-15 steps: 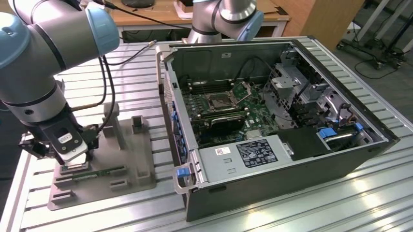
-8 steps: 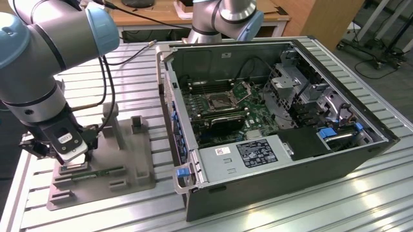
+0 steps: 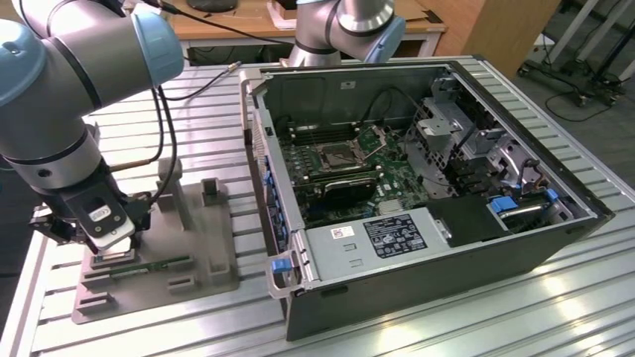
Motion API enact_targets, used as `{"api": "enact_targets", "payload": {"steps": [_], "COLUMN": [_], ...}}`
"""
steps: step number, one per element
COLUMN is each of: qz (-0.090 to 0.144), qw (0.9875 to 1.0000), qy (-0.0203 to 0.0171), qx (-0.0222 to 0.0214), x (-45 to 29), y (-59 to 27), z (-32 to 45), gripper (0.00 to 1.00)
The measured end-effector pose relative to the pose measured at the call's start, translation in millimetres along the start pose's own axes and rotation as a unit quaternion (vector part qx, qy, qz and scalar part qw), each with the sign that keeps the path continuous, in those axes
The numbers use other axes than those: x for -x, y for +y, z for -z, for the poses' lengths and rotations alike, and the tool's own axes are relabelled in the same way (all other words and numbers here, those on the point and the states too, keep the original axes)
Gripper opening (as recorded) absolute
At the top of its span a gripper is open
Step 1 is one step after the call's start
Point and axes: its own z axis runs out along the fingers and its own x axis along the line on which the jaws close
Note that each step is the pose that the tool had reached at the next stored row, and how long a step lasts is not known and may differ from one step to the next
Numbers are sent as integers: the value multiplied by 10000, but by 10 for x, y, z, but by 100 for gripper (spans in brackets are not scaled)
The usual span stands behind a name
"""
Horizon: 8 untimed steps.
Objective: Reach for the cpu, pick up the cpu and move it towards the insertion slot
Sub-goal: 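Pick up the cpu and move it towards the insertion slot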
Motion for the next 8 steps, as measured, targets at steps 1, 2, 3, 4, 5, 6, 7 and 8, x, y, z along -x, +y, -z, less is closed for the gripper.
{"api": "enact_targets", "payload": {"steps": [1,2,3,4,5,6,7,8], "qz": [-5,-9,-11,-13,-14,-14,-14,-15], "qw": [10000,10000,10000,10000,10000,10000,10000,10000], "qy": [0,0,0,0,0,0,0,0], "qx": [0,0,0,0,-1,0,0,0], "x": [0,0,0,0,0,0,0,1], "y": [0,0,0,0,0,0,0,0], "z": [0,0,0,0,0,0,0,0], "gripper": [60,60,60,59,59,55,55,55]}}
